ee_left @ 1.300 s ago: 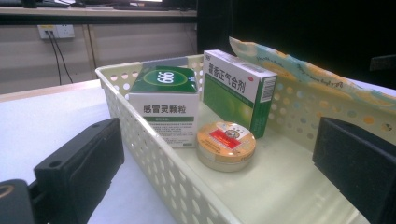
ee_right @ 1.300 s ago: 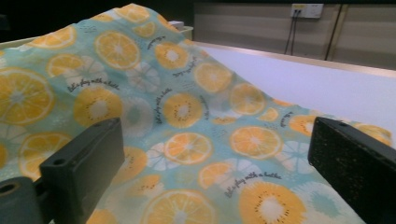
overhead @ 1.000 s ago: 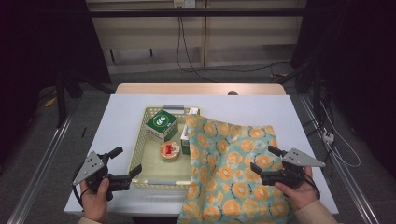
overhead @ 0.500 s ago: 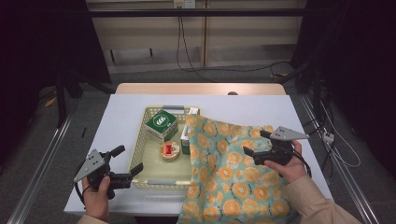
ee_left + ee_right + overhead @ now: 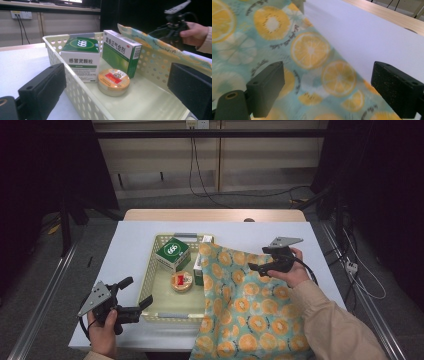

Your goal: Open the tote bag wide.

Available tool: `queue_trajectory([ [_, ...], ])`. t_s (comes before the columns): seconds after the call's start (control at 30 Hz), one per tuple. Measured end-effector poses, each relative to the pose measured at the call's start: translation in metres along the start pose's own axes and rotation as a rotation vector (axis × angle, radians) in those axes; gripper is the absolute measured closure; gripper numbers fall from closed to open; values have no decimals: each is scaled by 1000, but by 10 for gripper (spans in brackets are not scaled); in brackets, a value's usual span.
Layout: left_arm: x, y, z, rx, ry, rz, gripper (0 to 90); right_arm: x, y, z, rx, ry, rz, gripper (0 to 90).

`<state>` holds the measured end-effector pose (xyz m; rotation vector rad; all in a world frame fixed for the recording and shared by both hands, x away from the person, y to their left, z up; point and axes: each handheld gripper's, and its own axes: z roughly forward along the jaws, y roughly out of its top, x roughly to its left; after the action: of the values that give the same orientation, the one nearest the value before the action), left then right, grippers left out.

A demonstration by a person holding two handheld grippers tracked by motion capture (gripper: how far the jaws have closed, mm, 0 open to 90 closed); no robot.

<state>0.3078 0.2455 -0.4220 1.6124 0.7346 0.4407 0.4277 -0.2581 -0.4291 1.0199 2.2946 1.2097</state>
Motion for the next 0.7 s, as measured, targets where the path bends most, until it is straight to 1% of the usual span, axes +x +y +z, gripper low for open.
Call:
queue_trajectory([
  [0.07, -1, 0, 0, -4, 1, -6, 21, -1, 5, 12, 6, 2, 7, 112],
  [0.1, -1, 0, 0, -1, -1, -4, 21, -1, 5, 12, 6, 2, 7, 112],
  [0.13, -1, 0, 0, -1, 1, -6, 20, -2, 7, 24, 10, 31, 25, 123],
  [0.2, 0, 0, -1, 3, 2, -5, 20, -4, 9, 35, 14, 37, 25, 117],
  [0.23, 0, 0, -1, -9, 3, -18, 20, -6, 9, 40, 18, 47, 34, 118],
  [0.27, 0, 1, 0, -14, 2, -25, 20, -6, 9, 40, 18, 47, 34, 118],
  [0.37, 0, 2, 1, -4, -1, -15, 21, -10, 9, 53, 26, 64, 68, 143],
  [0.4, 0, 2, 1, -1, -7, -19, 21, -9, 8, 61, 37, 95, 83, 175],
  [0.47, -1, 1, 1, 8, -4, -12, 21, -6, 7, 66, 55, 115, 58, 236],
  [0.5, 0, 1, 1, 9, -3, -13, 21, -6, 7, 66, 55, 115, 58, 236],
  [0.53, 0, 1, 1, 2, -3, -21, 21, -3, 5, 70, 92, 135, 43, 324],
  [0.57, 0, 1, 1, 2, 0, -21, 21, -3, 5, 70, 92, 135, 43, 324],
  [0.6, 0, 1, 0, 3, 3, -21, 21, -1, 4, 71, 108, 138, 22, 420],
  [0.63, 0, 2, 0, 2, 4, -20, 21, -1, 4, 71, 108, 138, 22, 420],
  [0.67, 0, 2, 0, 3, 4, -20, 21, -1, 4, 70, 113, 136, 12, 542],
  [0.7, 0, 2, 1, 2, 6, -18, 21, -3, 4, 67, 125, 162, 7, 767],
])
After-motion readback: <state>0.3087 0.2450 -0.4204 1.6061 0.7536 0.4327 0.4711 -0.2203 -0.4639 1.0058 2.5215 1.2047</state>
